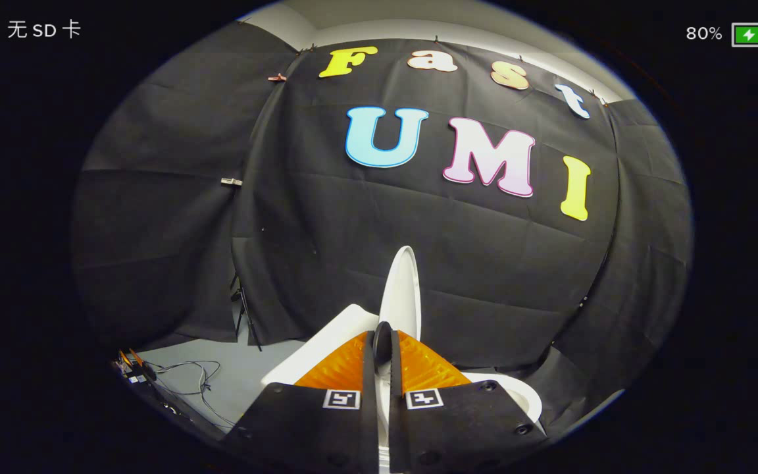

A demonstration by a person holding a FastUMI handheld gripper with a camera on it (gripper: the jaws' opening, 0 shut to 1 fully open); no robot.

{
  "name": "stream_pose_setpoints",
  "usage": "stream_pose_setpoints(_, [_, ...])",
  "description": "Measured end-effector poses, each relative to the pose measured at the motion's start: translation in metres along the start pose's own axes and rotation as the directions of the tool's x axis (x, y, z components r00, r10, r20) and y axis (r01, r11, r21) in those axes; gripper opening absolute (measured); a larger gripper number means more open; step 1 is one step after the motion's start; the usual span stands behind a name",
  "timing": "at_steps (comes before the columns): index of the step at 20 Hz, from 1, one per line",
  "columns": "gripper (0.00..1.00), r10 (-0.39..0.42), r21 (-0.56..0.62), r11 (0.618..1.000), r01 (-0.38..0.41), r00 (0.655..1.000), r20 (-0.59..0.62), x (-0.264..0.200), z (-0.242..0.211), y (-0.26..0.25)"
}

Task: Open the toilet lid.

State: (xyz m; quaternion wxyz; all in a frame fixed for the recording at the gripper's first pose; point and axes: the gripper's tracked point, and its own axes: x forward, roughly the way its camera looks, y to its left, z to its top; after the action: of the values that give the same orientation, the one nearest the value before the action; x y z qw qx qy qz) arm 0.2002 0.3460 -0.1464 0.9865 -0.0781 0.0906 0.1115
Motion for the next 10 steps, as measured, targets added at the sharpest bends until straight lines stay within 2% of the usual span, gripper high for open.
stream_pose_setpoints(3, [0.11, 0.009, -0.023, 1.0, -0.009, 1.0, -0.004, 0.002, 0.001, 0.007])
stream_pose_setpoints(7, [0.11, -0.028, -0.021, 0.999, 0.028, 1.0, 0.001, -0.001, 0.001, 0.001])
stream_pose_setpoints(8, [0.15, -0.003, -0.003, 1.0, 0.003, 1.0, -0.01, -0.002, -0.003, 0.007])
stream_pose_setpoints(10, [0.43, 0.034, 0.018, 0.999, -0.034, 0.999, -0.026, -0.003, -0.009, 0.014])
